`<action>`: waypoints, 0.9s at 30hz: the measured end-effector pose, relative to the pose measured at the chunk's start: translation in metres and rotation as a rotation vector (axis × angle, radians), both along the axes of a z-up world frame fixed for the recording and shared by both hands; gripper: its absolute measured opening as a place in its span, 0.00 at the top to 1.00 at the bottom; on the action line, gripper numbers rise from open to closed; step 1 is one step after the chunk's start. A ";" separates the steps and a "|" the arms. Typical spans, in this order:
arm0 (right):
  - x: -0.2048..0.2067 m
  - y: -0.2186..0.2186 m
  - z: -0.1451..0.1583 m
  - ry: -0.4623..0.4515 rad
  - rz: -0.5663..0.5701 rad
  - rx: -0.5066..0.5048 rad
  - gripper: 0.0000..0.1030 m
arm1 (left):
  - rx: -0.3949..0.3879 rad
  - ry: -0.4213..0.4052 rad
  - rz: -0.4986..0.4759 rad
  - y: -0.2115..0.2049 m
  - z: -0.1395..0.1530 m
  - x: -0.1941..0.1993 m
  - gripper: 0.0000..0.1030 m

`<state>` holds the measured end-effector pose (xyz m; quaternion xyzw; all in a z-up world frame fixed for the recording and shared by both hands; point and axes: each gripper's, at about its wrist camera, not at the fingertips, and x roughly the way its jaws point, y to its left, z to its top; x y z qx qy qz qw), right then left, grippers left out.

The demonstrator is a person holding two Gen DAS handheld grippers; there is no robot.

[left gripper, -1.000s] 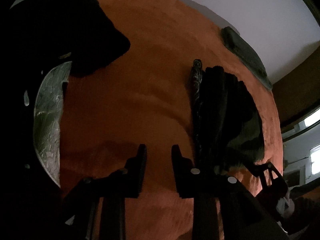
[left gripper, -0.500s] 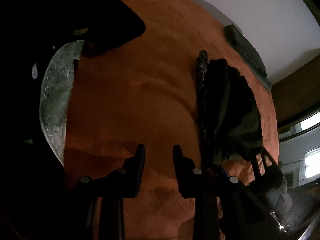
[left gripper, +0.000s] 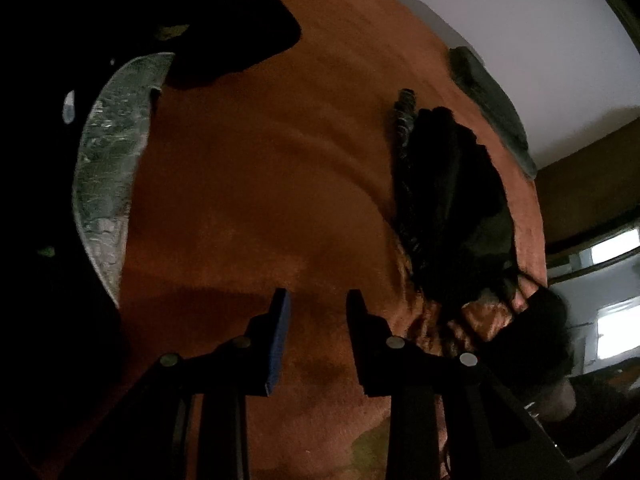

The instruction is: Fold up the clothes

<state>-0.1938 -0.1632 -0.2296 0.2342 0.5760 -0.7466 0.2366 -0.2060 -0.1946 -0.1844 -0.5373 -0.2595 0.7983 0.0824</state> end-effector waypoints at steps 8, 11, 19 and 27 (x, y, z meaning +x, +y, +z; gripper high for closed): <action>-0.085 0.058 0.177 -0.434 -0.164 -0.424 0.93 | 0.008 0.121 -0.124 0.046 0.016 -0.022 0.70; -0.114 0.075 0.233 -0.570 -0.205 -0.538 0.93 | 0.086 0.197 -0.151 0.063 0.045 -0.037 0.70; -0.141 0.178 0.311 -0.926 -0.333 -0.947 0.93 | 0.073 0.466 -0.259 0.103 0.144 -0.066 0.51; -0.223 0.306 0.081 -1.205 -0.692 -1.086 0.78 | -0.134 0.260 -0.302 0.153 0.050 -0.161 0.50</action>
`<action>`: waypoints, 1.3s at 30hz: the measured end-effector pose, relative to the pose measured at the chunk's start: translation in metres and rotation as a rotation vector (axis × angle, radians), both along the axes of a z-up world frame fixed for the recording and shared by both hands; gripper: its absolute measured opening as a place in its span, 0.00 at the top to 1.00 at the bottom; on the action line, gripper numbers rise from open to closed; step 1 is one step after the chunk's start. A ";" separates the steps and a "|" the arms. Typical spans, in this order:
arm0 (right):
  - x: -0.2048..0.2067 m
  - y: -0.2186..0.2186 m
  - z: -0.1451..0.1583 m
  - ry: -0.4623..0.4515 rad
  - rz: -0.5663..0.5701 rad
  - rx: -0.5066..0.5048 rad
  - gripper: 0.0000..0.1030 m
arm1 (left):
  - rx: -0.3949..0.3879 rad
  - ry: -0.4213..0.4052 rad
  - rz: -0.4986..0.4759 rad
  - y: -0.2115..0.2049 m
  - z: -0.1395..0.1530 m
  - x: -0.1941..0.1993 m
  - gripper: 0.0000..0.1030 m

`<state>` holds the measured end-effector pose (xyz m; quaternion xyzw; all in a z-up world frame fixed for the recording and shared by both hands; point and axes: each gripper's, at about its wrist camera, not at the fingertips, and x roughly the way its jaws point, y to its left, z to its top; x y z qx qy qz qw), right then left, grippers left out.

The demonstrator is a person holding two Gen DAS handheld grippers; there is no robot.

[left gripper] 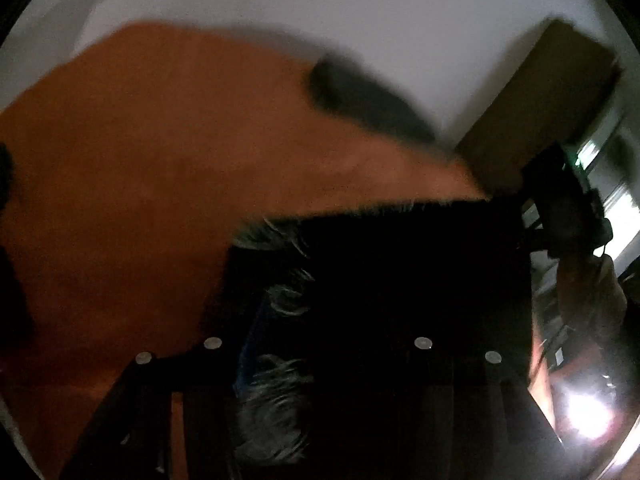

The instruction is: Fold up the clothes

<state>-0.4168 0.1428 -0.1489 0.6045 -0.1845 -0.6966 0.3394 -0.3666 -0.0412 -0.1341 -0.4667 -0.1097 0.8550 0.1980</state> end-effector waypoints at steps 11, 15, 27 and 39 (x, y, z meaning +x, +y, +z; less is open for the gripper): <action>0.066 0.165 0.002 0.025 -0.397 -0.071 0.38 | 0.035 -0.017 -0.036 -0.018 0.016 0.037 0.53; 0.133 0.148 0.029 0.099 -0.302 -0.113 0.38 | 0.045 -0.092 -0.139 0.005 0.001 0.086 0.52; 0.239 -0.005 -0.009 0.245 0.042 0.162 0.51 | 0.230 -0.318 -0.249 0.030 -0.044 0.137 0.54; 0.236 -0.004 -0.033 0.206 -0.010 0.180 0.51 | 0.098 -0.229 -0.304 0.013 -0.033 0.132 0.98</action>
